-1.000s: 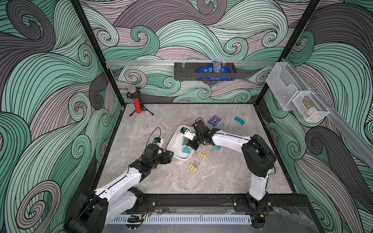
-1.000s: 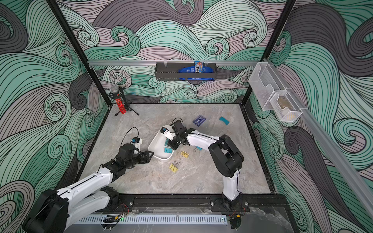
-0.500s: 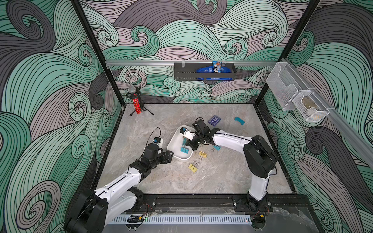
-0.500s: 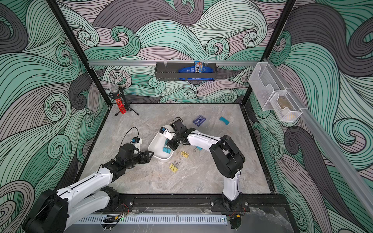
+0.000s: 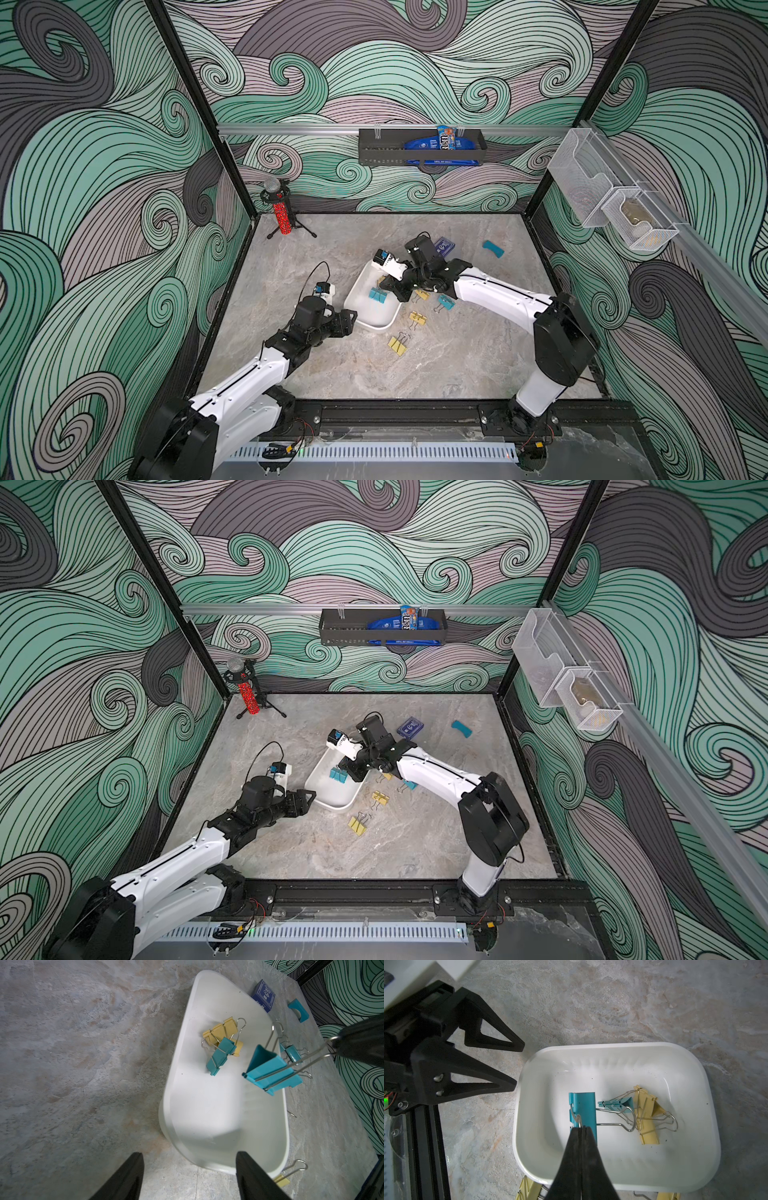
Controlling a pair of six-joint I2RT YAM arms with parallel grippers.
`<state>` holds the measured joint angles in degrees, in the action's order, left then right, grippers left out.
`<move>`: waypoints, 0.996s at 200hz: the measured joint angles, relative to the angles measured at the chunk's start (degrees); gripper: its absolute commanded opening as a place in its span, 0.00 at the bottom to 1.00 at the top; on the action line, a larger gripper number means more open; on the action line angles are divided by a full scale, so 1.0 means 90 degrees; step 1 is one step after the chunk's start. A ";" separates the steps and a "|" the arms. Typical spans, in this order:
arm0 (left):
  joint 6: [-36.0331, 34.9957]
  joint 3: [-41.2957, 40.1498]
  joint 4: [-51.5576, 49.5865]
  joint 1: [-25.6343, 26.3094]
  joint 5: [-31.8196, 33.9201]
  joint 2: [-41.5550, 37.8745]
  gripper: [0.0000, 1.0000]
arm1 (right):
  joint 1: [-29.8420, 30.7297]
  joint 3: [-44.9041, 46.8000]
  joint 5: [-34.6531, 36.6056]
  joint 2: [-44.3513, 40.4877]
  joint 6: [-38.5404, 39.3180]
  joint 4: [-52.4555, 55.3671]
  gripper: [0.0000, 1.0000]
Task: Take out the binder clips from the storage box
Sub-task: Pick up the binder clip from the storage box, then place the binder clip at the center of the board.
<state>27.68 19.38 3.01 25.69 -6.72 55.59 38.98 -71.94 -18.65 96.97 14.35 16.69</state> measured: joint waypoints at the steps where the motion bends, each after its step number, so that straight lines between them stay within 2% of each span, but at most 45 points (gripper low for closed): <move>1: 0.0002 0.0000 0.0000 0.0000 0.0002 0.0000 0.73 | -0.0002 0.0007 -0.0002 -0.0012 0.0002 0.0000 0.00; 28: 0.0000 -0.0002 -0.0002 0.0000 0.0000 -0.0053 0.73 | -0.0202 0.0328 -0.0053 -0.0488 -0.0092 0.0012 0.00; 89: -0.0002 -0.0015 0.0002 0.0000 0.0000 -0.0090 0.73 | -0.1117 0.1508 -0.0180 -0.1797 -0.0522 0.0022 0.00; 139: -0.0007 -0.0041 0.0017 0.0000 -0.0024 -0.0061 0.73 | -0.1690 0.2460 -0.0206 -0.2353 -0.0957 0.0056 0.00; 199: -0.0015 -0.0049 0.0022 0.0000 -0.0046 -0.0056 0.73 | -0.2169 0.2623 -0.0155 -0.2781 -0.1722 -0.0061 0.00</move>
<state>27.55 18.94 3.20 25.69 -7.14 55.09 19.46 -48.34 -20.05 71.94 -1.15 16.14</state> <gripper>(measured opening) 0.727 0.046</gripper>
